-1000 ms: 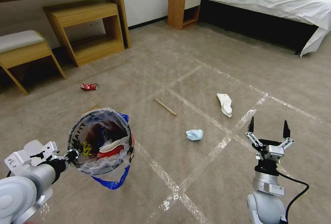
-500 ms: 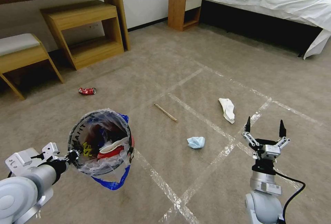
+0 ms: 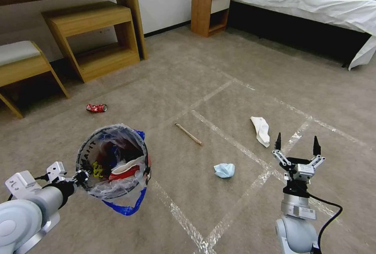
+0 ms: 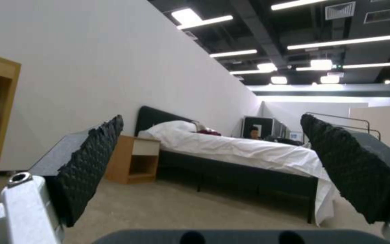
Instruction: Pick up the trash bin and place the garbage on the floor into it.
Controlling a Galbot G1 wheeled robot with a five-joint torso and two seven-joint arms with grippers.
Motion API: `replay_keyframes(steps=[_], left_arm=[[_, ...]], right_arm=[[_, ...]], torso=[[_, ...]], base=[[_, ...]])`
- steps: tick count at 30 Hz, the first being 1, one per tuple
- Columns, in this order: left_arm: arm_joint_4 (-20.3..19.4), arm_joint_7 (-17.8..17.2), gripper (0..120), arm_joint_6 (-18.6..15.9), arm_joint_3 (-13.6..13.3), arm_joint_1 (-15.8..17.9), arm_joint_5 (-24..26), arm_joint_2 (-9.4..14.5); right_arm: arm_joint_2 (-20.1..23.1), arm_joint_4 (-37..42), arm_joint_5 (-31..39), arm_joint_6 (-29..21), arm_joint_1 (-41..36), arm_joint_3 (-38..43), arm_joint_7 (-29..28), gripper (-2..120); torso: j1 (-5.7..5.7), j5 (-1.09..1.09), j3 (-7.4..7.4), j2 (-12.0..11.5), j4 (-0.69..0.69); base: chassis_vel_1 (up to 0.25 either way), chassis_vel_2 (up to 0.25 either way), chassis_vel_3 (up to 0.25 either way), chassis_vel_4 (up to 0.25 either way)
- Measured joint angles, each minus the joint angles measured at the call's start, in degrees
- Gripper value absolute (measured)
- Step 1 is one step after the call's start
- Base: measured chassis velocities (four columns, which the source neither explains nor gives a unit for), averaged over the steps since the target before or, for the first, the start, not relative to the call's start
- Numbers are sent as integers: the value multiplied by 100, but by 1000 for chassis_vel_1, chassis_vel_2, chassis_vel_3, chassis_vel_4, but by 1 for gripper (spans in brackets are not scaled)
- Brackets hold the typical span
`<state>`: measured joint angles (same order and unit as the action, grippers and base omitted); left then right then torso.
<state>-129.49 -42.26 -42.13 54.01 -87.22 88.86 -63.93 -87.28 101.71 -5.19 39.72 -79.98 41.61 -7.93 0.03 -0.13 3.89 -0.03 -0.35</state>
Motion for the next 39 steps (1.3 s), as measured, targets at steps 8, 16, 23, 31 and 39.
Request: replay_keyframes(steps=[8,16,23,31,39], left_arm=[[67,43,0,0,-8,28,-8,44],[143,203,0,0,-51,38,-144,66],[194,242,0,0,-74,63,-156,99],[229,254,0,0,-83,68,-172,114],[253,254,0,0,-114,80,-205,112]], right_arm=[[13,-53,27,0,55,15,-1,100],[16,-116,37,4,91,14,-3,100],[31,-146,56,3,144,19,-4,100],[14,-215,51,-1,197,-17,9,100],[16,-269,51,-1,238,-38,18,100]], torso=[[0,0,0,0,-1],[0,0,0,0,0],[0,0,0,0,-1],[0,0,0,0,-1],[0,0,0,0,0]], base=[[-117,98,103,-109],[-108,114,113,-109],[-115,95,102,-106],[-112,108,115,-118],[-132,136,129,-136]])
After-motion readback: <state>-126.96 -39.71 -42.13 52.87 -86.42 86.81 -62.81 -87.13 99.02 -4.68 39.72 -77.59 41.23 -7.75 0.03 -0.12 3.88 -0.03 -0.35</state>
